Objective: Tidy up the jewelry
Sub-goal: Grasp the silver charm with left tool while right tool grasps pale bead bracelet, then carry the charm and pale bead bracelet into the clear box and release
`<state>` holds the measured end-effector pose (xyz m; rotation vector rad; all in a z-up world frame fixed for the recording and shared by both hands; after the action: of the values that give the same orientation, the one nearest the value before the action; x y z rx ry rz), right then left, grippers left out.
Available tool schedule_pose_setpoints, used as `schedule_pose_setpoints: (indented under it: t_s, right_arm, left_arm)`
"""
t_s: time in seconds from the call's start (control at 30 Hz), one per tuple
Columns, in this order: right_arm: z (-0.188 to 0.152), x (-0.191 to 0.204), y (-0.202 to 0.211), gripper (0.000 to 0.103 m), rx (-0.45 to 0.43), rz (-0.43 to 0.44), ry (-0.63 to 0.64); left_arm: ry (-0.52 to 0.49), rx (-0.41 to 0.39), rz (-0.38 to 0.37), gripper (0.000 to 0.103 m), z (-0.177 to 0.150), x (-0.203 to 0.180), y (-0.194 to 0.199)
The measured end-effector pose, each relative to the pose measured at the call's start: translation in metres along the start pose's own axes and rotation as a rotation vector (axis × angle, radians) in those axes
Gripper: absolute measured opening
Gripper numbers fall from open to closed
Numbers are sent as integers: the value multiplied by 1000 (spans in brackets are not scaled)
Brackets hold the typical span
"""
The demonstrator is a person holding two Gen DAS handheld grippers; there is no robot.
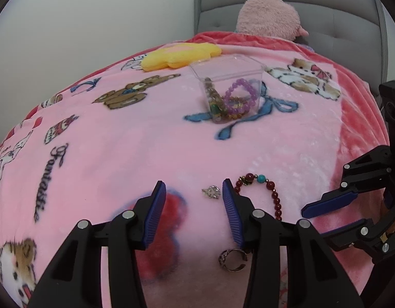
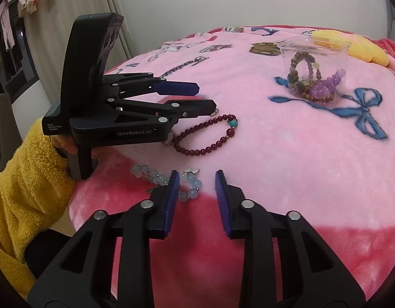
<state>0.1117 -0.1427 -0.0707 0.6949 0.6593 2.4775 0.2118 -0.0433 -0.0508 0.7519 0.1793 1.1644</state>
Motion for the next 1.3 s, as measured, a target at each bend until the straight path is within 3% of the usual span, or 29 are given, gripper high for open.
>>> schedule_pose_setpoints:
  t_s: [0.3,0.37,0.5,0.93,1.3]
  right_arm:
    - [-4,5,0,23,10,-33,29]
    - [-5,6,-2,16,14,-27,30]
    - [-4,6,-4,13,20,-28,37]
    - [-4,7,1,9,16,-14,16]
    - [5,12,16,8,-4,-52,43]
  left_arm:
    - [16,44,-35,25,-2,-1,-11]
    - [12,45,-42,20,-1,-3,-12]
    - [-4,46,-45,14,-1,-7,-13]
    - [-5,25,-40,13,-1,-8,-9]
    - [23,3,-28,13,6,-2,1]
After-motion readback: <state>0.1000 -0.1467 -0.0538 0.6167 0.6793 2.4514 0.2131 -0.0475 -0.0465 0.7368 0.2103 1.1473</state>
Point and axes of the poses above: each gripper's, at about its wrist camera, not at the fingertips, and y roughly against the way its jaws point, x to its left, z to its top, the point moved 6 cm from there along -y, roughly the way its jaws point, and after that the axes turned 10 degrees about z, right-handed, at the moved point
